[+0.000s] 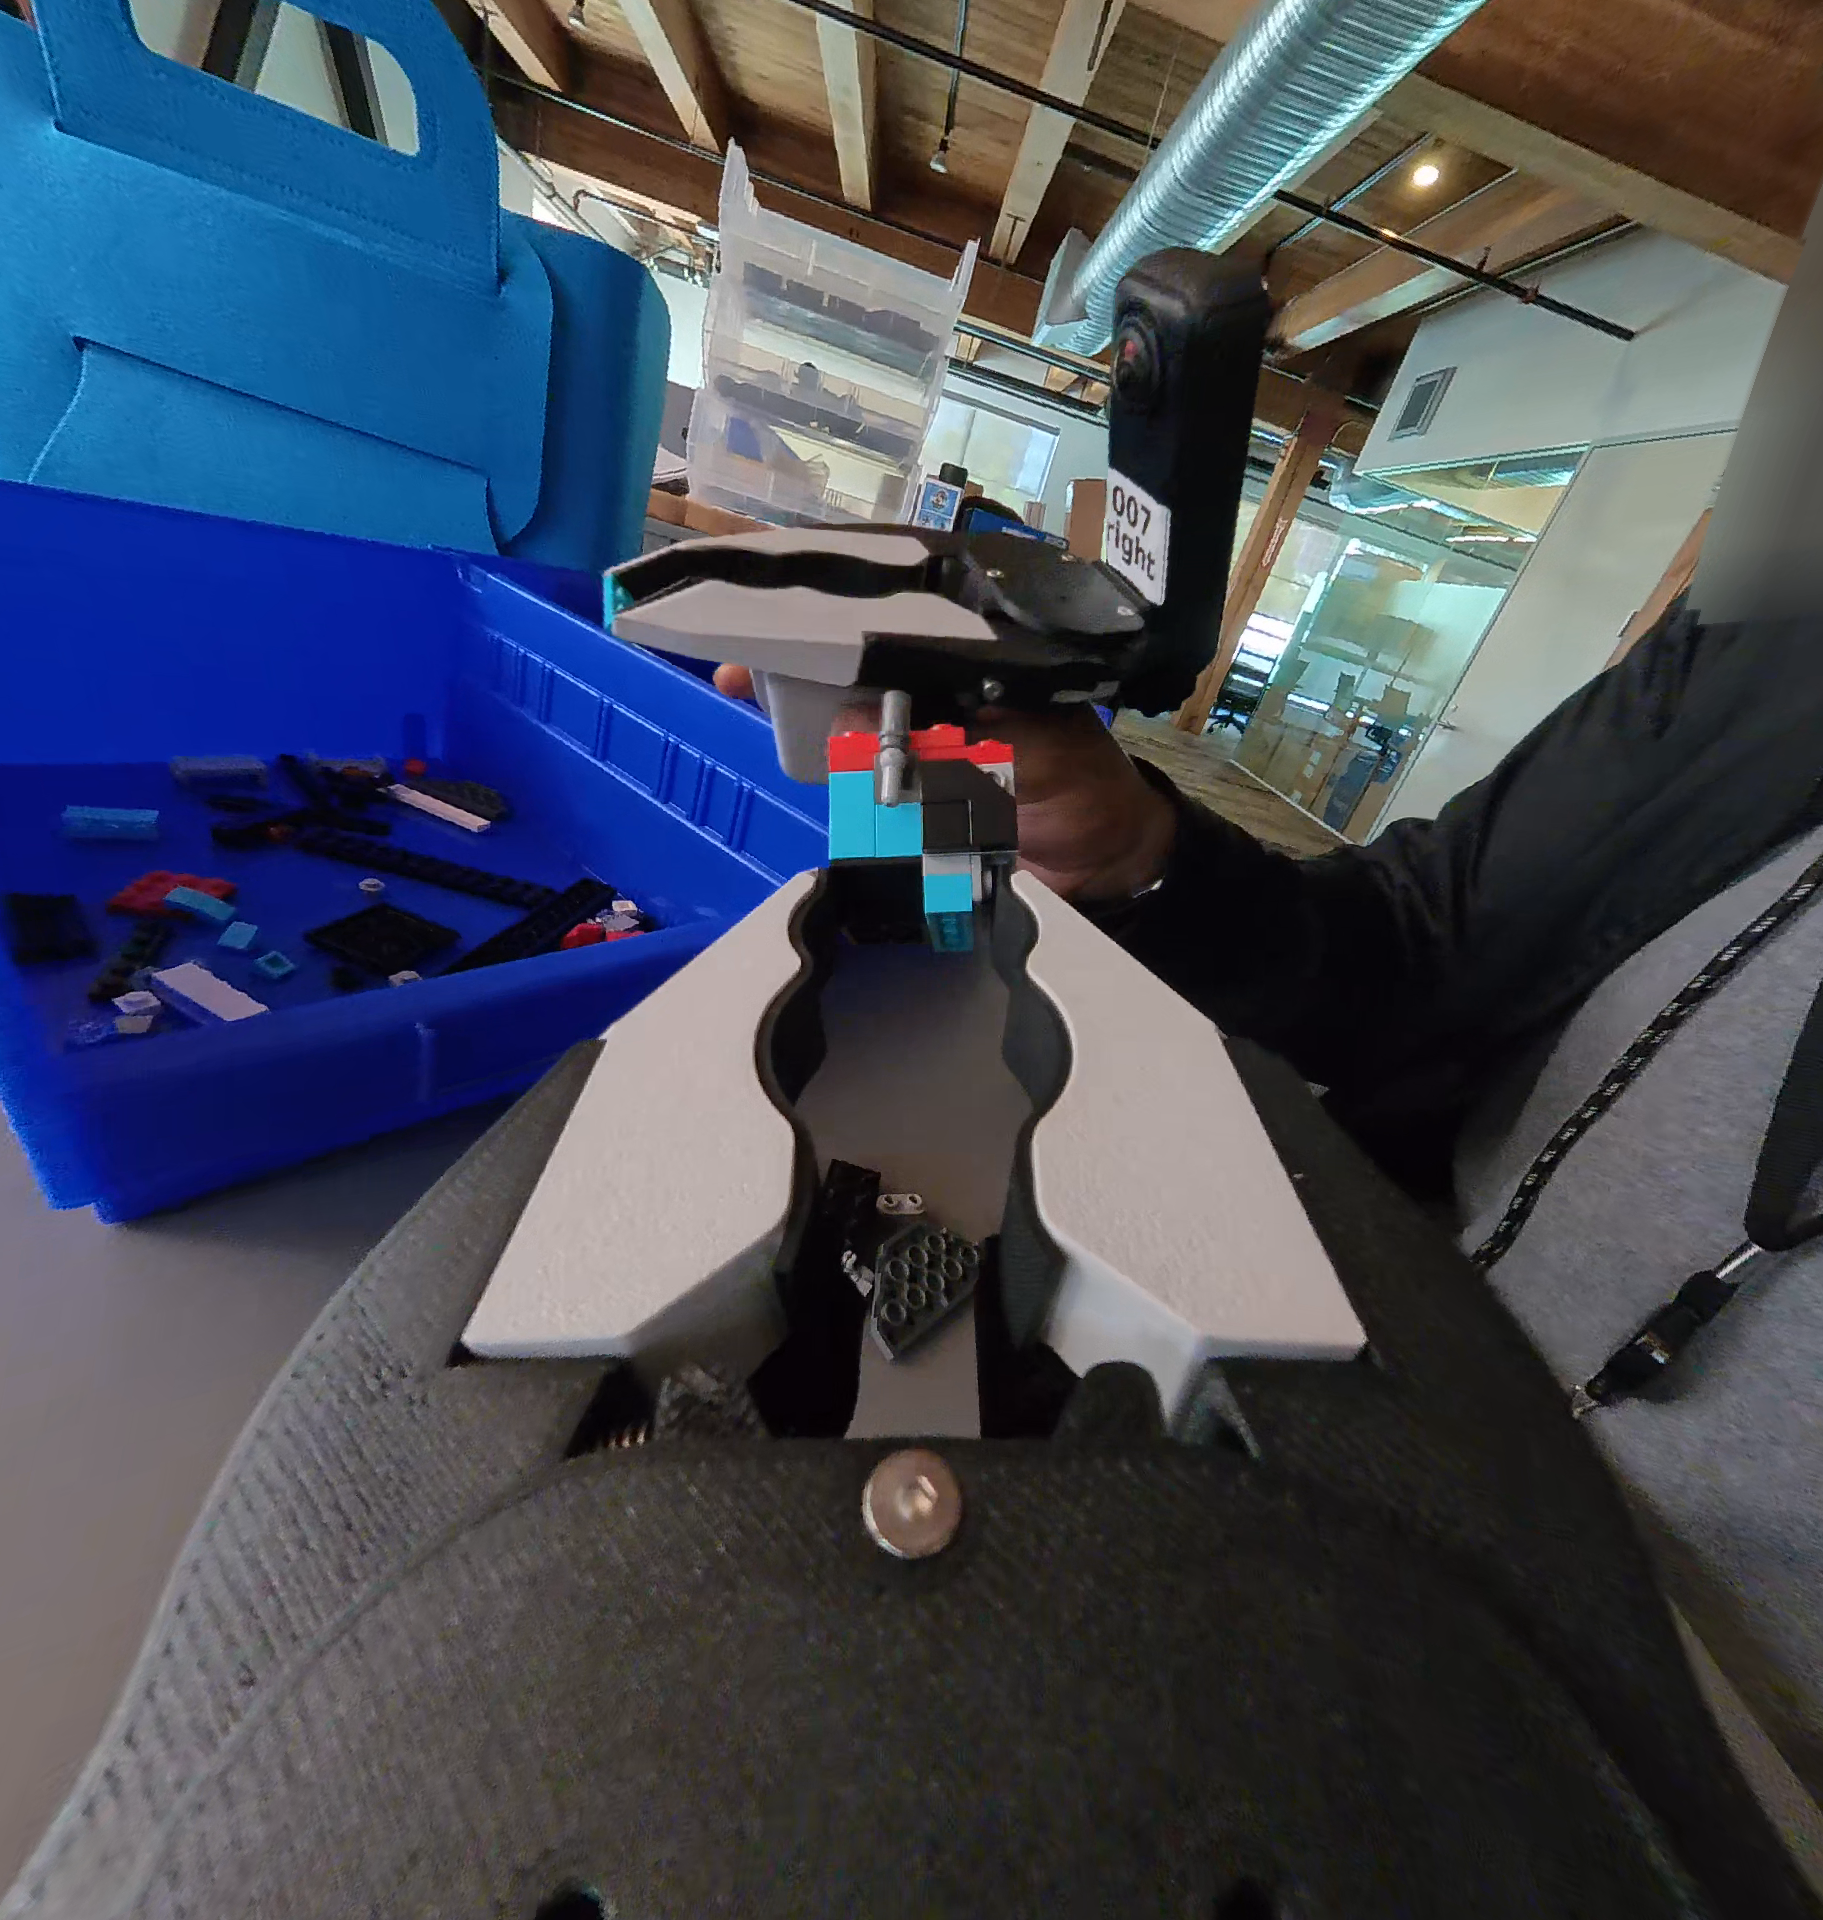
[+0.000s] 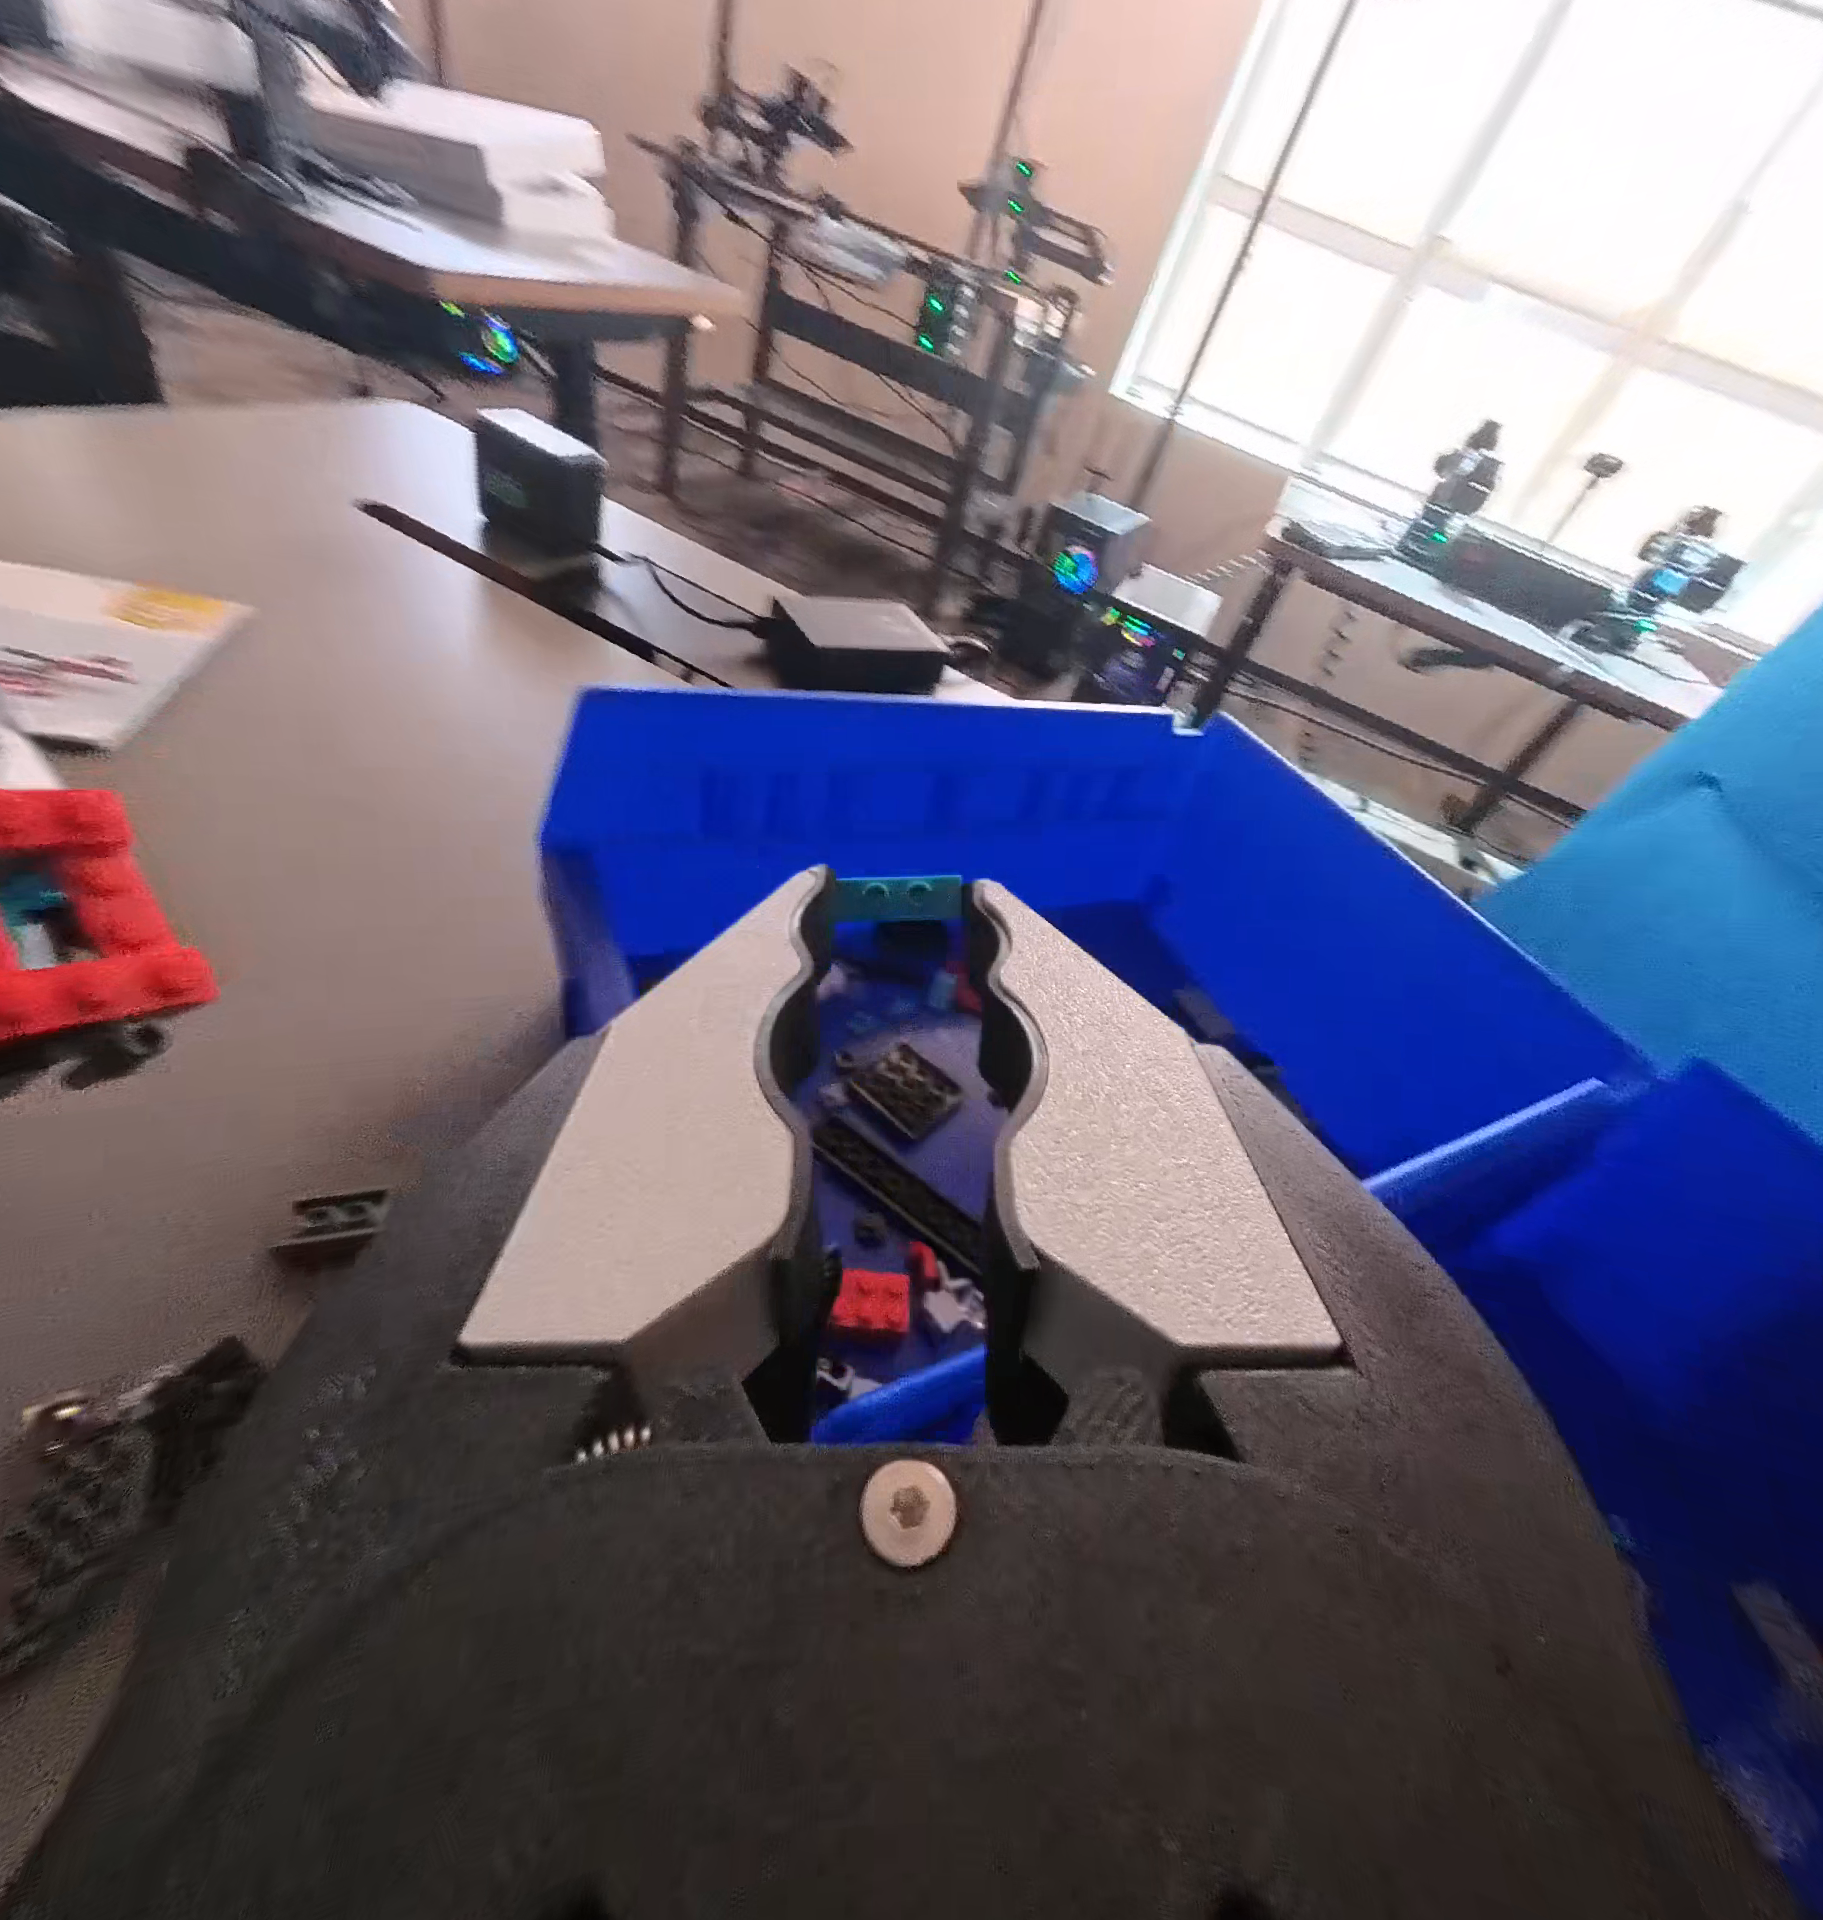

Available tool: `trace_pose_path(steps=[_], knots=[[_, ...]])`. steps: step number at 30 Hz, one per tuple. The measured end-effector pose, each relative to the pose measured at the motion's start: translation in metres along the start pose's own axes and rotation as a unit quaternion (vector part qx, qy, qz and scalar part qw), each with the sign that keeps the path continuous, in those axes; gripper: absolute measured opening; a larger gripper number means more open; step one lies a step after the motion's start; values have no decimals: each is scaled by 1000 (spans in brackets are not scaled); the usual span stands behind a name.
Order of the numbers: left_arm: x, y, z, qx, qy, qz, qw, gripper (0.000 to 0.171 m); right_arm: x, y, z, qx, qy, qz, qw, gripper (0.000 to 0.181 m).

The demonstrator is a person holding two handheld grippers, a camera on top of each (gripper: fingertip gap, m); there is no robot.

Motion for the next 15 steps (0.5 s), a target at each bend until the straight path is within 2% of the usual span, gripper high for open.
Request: trace_pose_path(steps=[3,7,9,11,13,15], knots=[[-2,1,-2,-3,-4,6,1000,29,7,3,-5,-14,-4,-26,1000,29],[-3,1,-2,-2,-6,8,1000,29,8,0,0,0,14,-5,1000,36],[-2,0,-1,1,-4,7,1000,29,-3,-4,8,22,23,54,998,37],[-1,0,1,5,3,4,1000,29,-22,-14,18,48,39,150,987,35],[1,-1,3,7,17,3,1000,29,-44,-28,26,59,68,269,959,33],[4,-1,5,3,39,1,999,29,-59,-38,29,47,105,355,928,33]])
Point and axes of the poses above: each gripper's, where its closed fingertips meet, y out along the fingers, z out of its top, x = y × z across the jaws, the point moved 4 cm from there along -y, back along the fingers, and after that the axes turned 9 degrees about y, right-handed, at the moved point
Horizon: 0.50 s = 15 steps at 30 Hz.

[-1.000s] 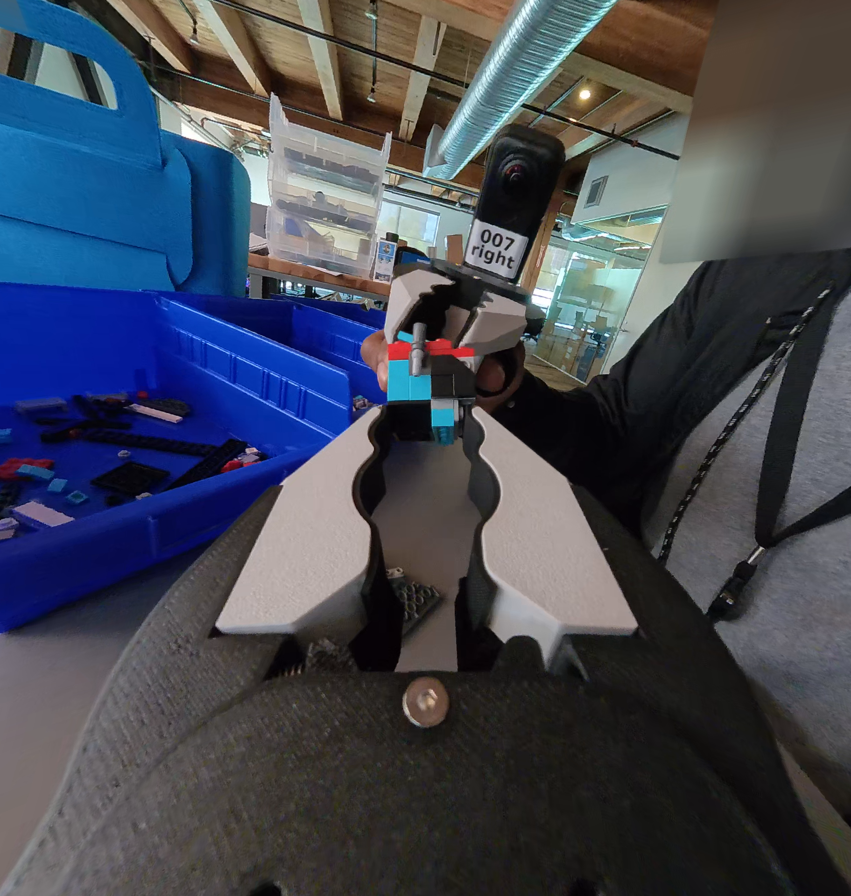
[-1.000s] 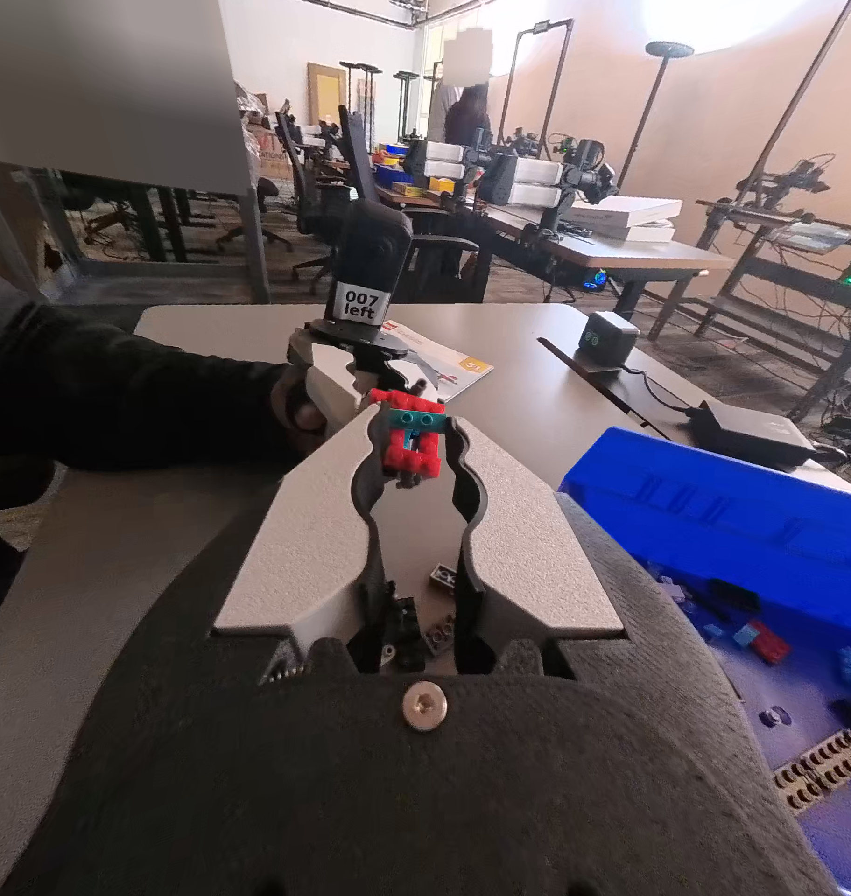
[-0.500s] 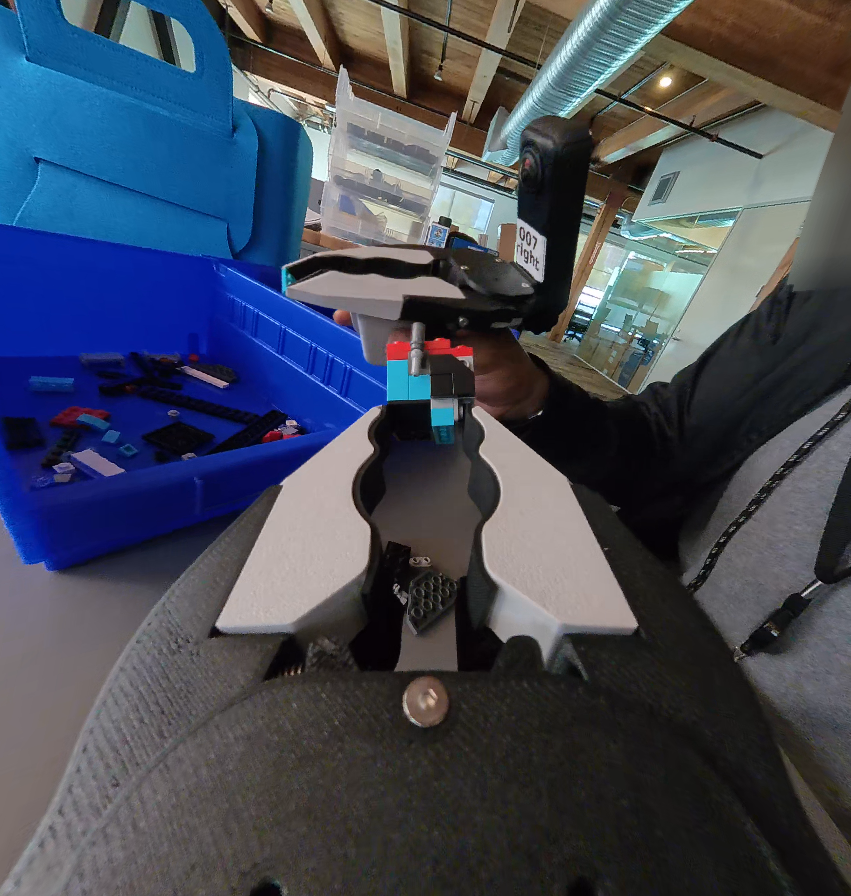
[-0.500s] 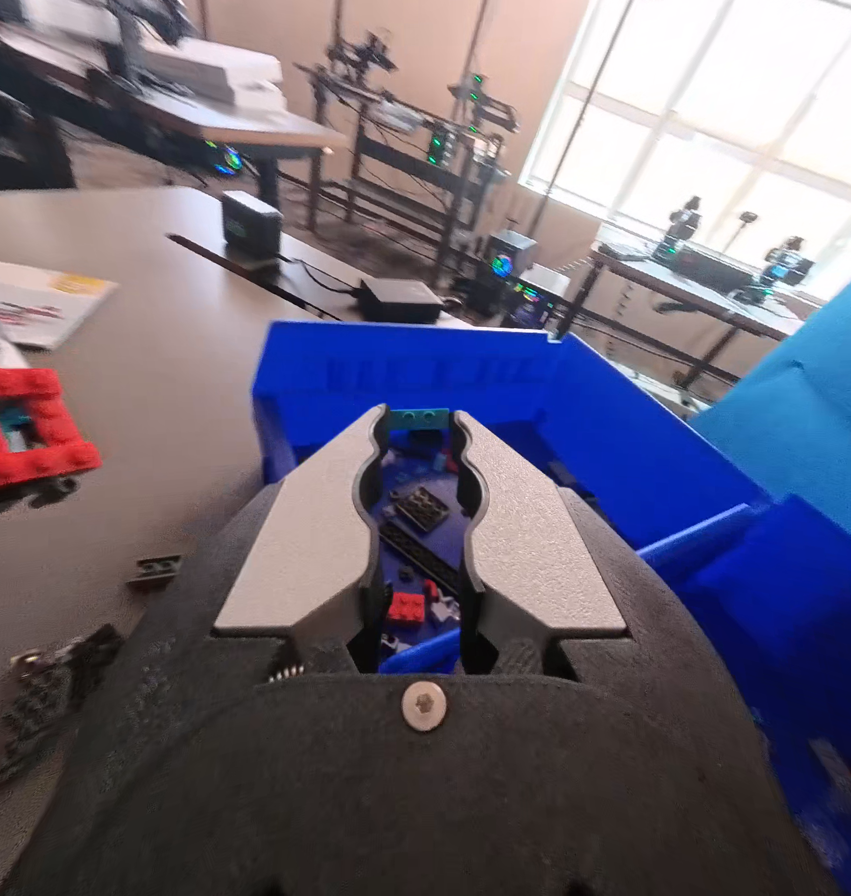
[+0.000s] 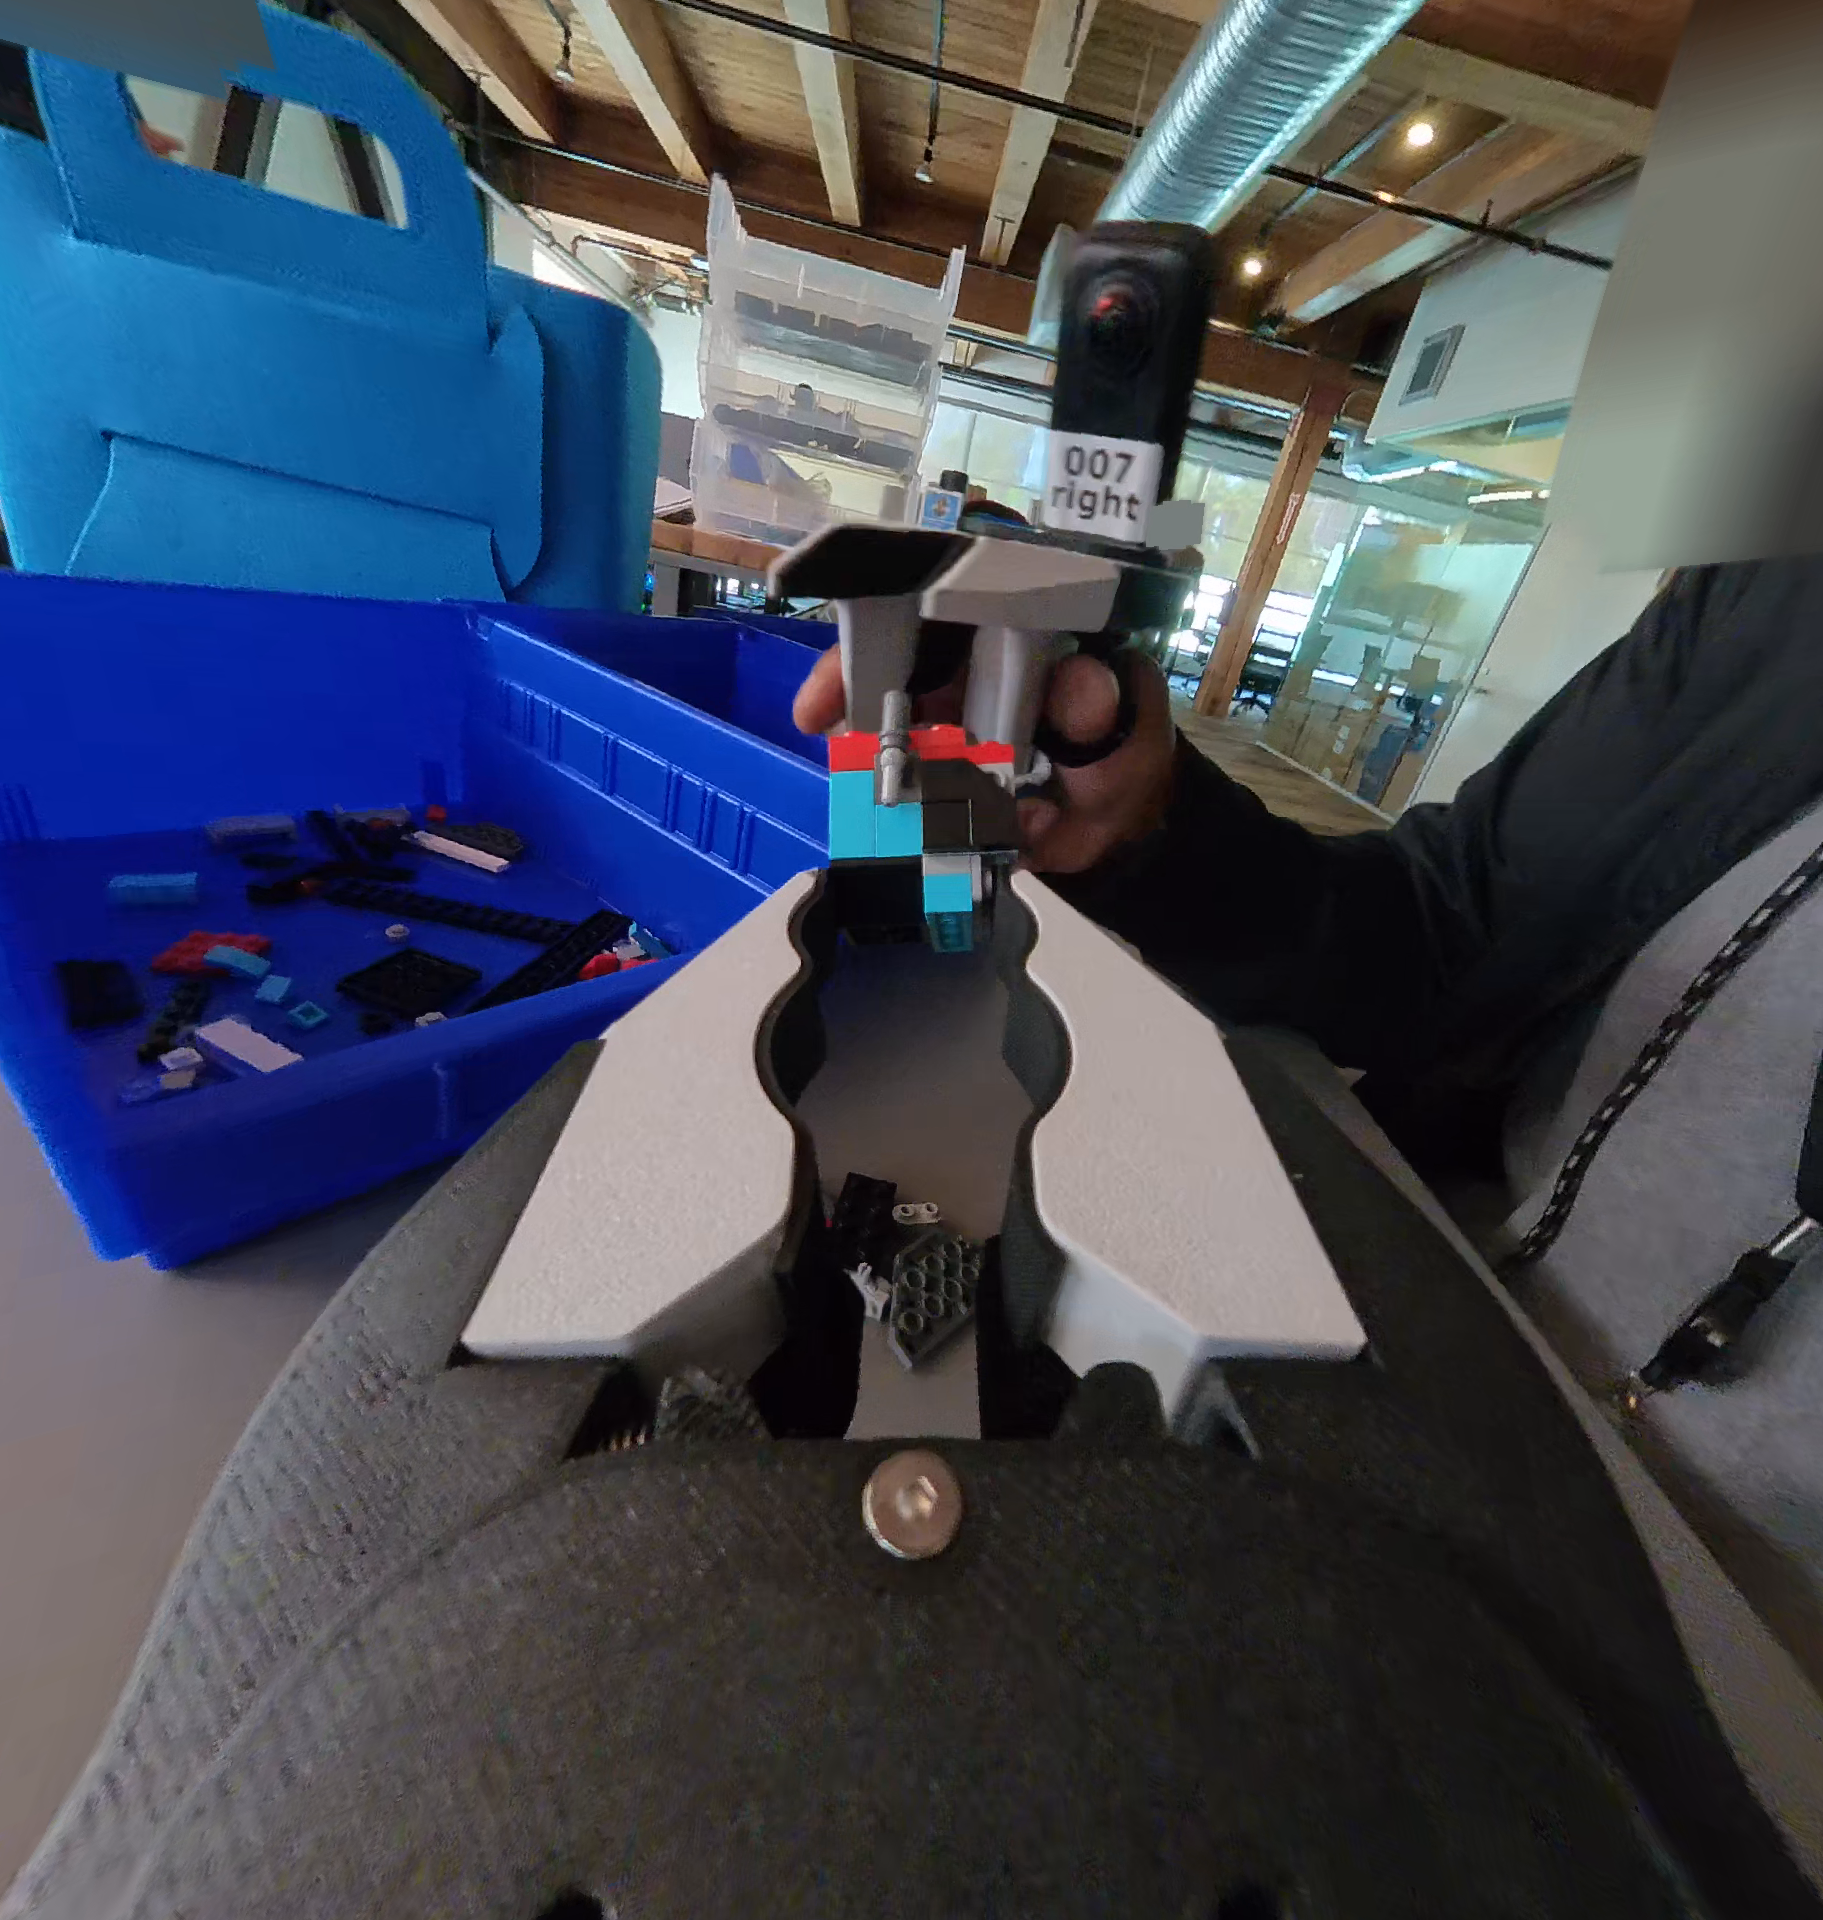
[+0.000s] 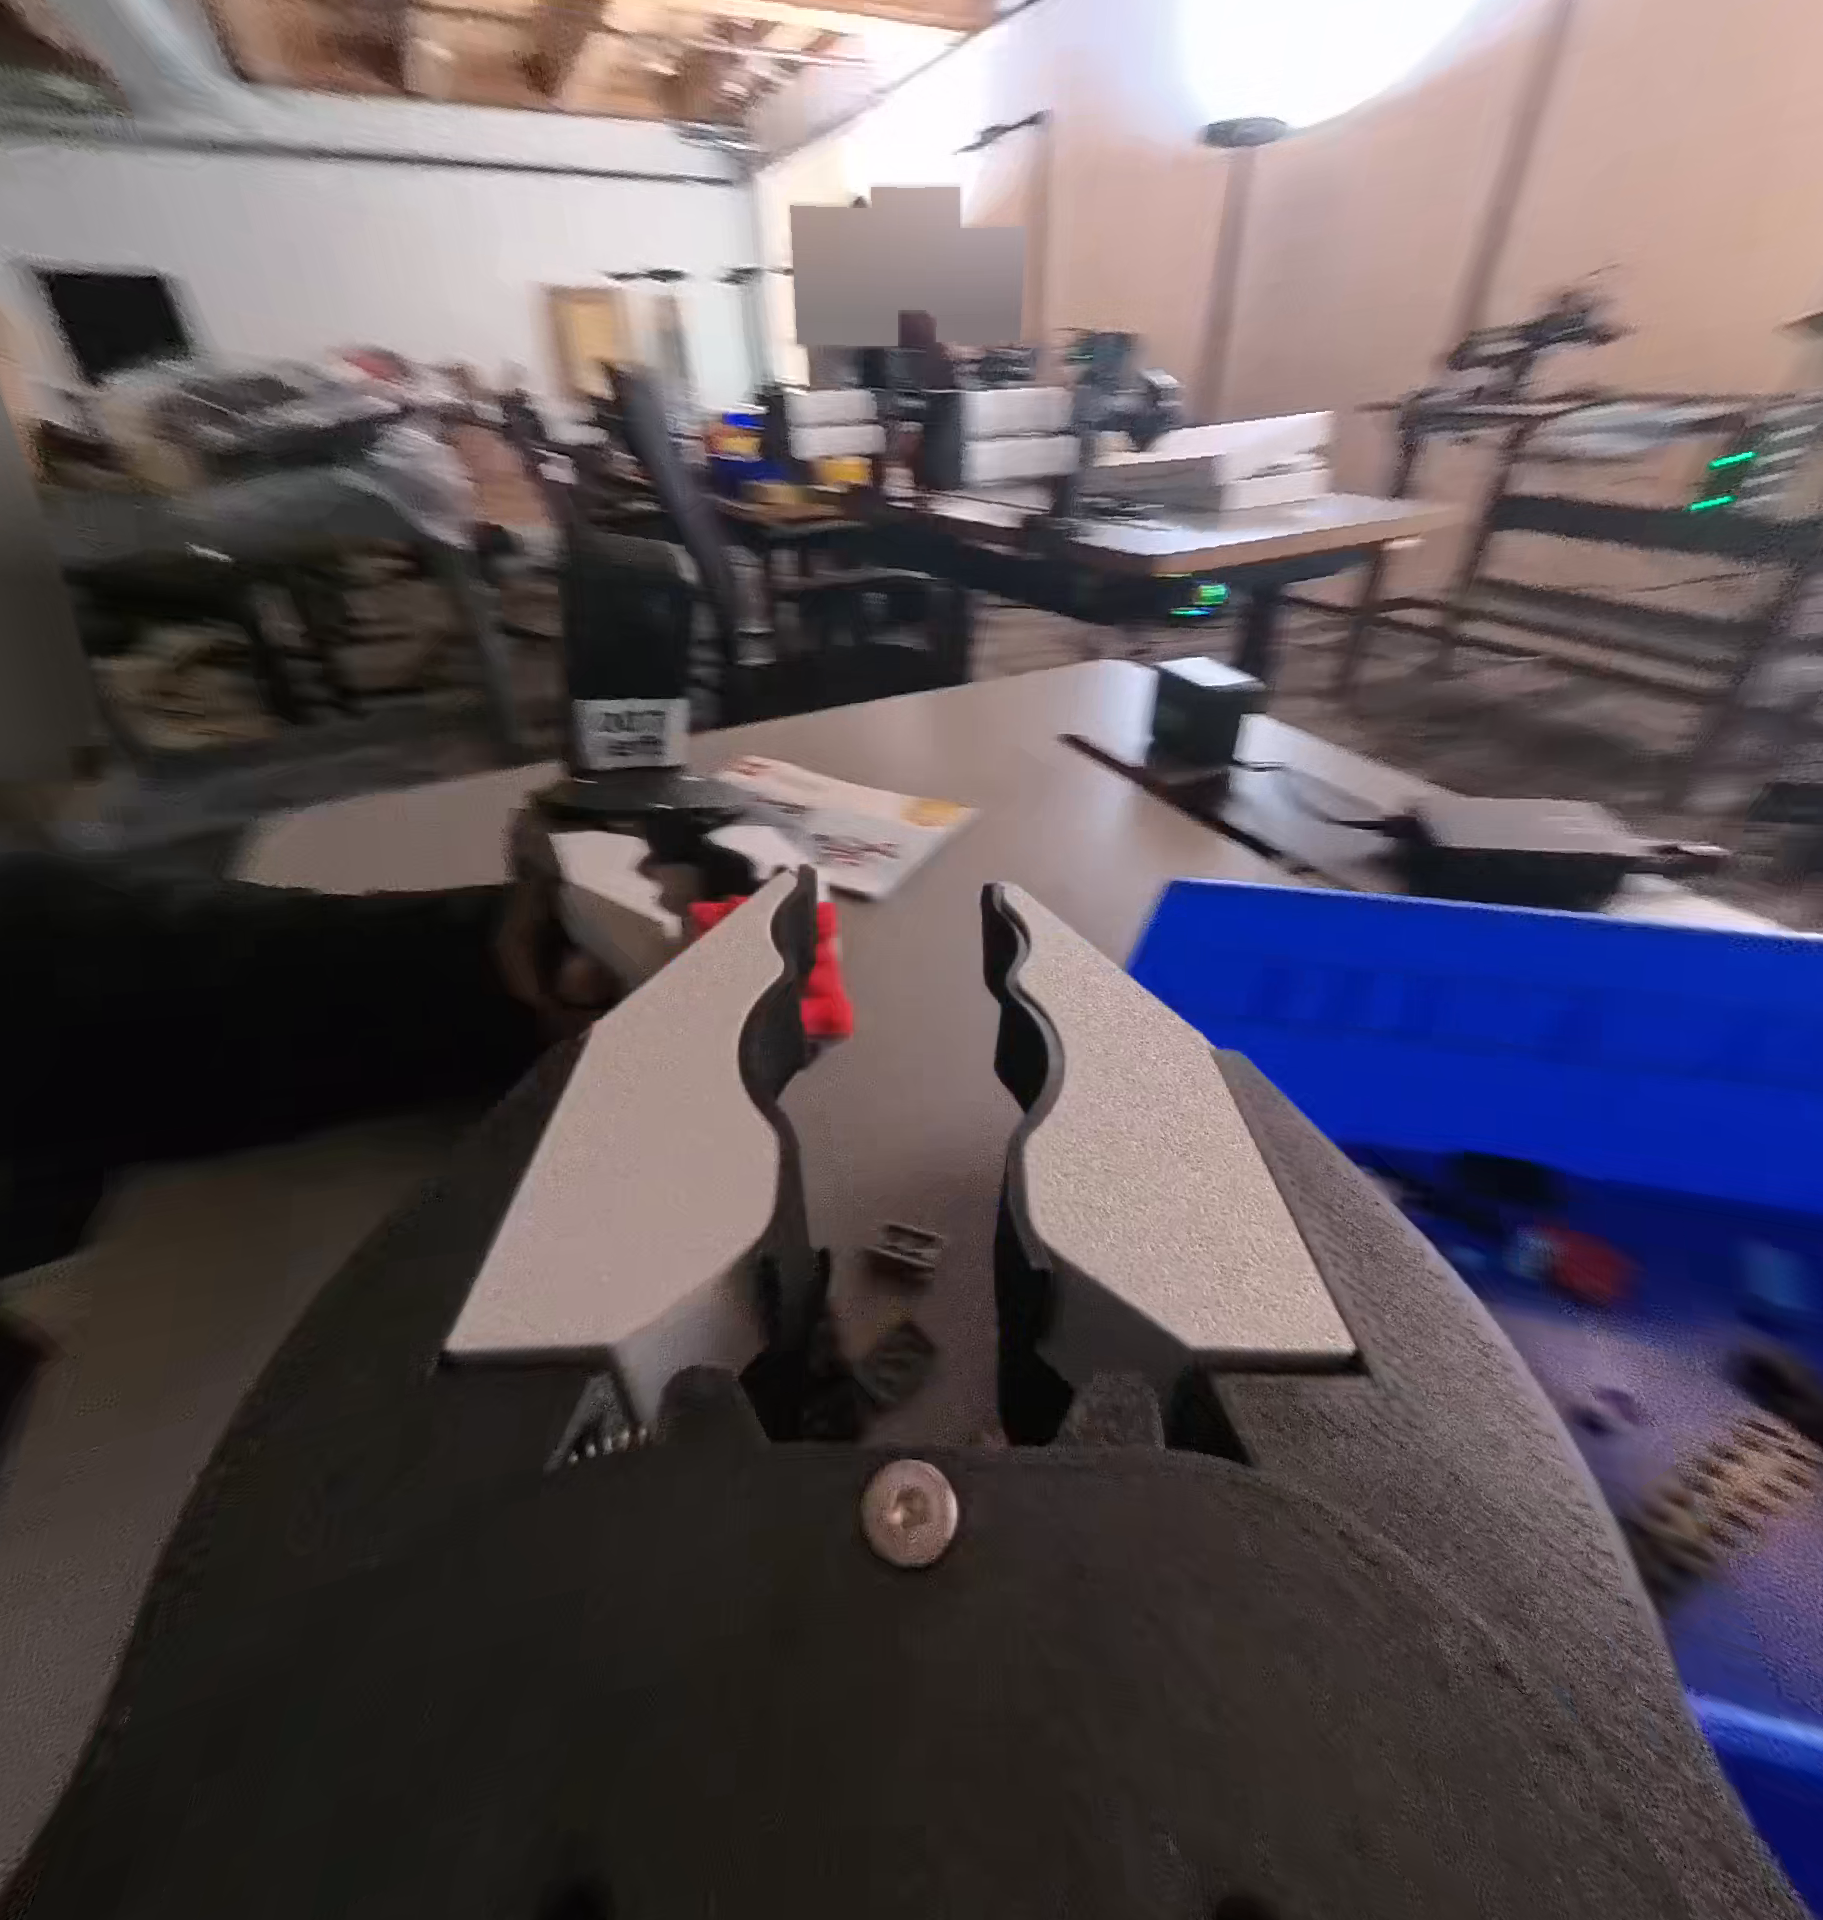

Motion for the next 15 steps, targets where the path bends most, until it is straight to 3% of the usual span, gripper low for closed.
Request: trace_pose_path(steps=[5,15], knots=[[14,2,5,7,39,-31,999,29,-21,2,-10,-30,77,126,989,33],[30,7,3,-2,71,-70,995,29,-41,6,-21,-57,102,198,973,33]])
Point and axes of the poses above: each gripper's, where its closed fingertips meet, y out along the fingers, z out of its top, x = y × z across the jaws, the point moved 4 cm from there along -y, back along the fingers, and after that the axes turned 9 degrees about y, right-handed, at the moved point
